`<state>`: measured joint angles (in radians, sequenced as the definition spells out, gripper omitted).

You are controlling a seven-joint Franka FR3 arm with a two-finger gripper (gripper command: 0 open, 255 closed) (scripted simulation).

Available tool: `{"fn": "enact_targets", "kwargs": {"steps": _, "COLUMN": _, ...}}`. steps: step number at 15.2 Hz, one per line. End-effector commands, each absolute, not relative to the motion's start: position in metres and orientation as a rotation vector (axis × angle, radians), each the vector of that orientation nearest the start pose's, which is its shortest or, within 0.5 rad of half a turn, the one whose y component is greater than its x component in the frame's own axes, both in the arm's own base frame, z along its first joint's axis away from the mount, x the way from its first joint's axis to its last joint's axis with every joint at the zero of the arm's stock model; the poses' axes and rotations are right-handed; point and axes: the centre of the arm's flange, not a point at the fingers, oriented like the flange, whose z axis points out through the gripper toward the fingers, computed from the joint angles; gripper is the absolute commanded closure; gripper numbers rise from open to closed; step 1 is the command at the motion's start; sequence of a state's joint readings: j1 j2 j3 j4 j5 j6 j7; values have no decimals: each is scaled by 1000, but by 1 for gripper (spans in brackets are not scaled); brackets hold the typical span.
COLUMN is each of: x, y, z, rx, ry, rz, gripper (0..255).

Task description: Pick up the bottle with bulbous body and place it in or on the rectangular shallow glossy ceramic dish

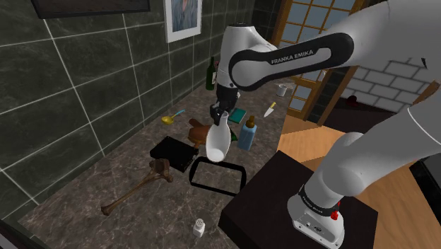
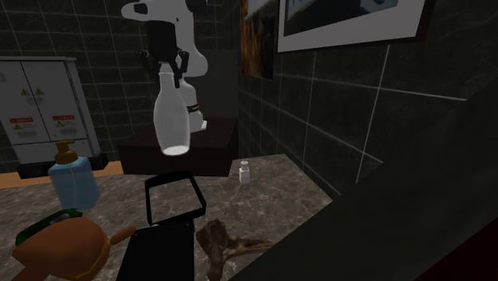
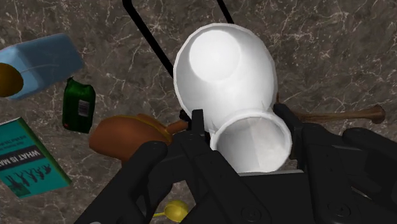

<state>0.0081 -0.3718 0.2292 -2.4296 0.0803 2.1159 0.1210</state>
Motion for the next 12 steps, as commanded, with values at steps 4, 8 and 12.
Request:
{"fn": "enact_targets", "kwargs": {"steps": 4, "x": 413, "y": 70, "z": 444, "rx": -3142, "ry": -101, "rz": -82, "gripper": 255}}
{"fn": "enact_targets", "kwargs": {"steps": 8, "x": 413, "y": 70, "z": 423, "rx": -3142, "ry": -101, "rz": -82, "gripper": 255}}
{"fn": "enact_targets", "kwargs": {"steps": 12, "x": 413, "y": 70, "z": 402, "rx": -3142, "ry": -101, "rz": -82, "gripper": 255}}
